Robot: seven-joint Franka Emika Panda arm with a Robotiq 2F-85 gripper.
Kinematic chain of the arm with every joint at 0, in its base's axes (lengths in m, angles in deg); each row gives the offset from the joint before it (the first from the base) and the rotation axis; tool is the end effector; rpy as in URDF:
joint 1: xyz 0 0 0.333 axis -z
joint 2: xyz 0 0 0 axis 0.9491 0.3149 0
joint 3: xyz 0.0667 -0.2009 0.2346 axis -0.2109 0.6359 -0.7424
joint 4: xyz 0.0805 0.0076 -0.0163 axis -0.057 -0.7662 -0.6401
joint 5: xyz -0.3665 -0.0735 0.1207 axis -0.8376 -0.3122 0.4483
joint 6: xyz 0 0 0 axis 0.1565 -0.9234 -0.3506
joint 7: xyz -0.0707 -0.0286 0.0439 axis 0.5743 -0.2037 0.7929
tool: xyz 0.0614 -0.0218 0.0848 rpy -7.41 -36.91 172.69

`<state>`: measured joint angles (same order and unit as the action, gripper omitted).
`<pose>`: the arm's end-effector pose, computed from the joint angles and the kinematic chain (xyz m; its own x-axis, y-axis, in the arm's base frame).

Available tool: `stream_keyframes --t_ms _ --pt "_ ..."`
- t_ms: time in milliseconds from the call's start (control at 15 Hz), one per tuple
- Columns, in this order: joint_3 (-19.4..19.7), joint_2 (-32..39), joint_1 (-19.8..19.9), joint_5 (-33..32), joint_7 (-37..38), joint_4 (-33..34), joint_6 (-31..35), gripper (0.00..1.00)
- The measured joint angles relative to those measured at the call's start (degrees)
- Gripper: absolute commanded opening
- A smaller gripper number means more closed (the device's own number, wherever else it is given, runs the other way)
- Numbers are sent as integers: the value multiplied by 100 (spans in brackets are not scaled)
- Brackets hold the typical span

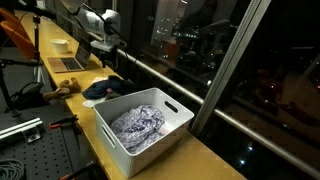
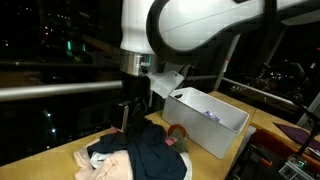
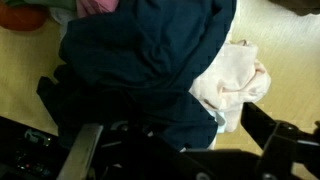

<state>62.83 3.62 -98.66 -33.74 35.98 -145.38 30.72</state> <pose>0.6084 0.4100 0.2543 0.8729 0.4841 -0.0608 0.4872 -0.8717 0.0533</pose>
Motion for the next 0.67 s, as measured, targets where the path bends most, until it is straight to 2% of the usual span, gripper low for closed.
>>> stream_keyframes --t_ms 333,667 --pt "237 214 24 -2 -177 -109 64 100" --pt "323 514 308 6 -459 -311 558 100"
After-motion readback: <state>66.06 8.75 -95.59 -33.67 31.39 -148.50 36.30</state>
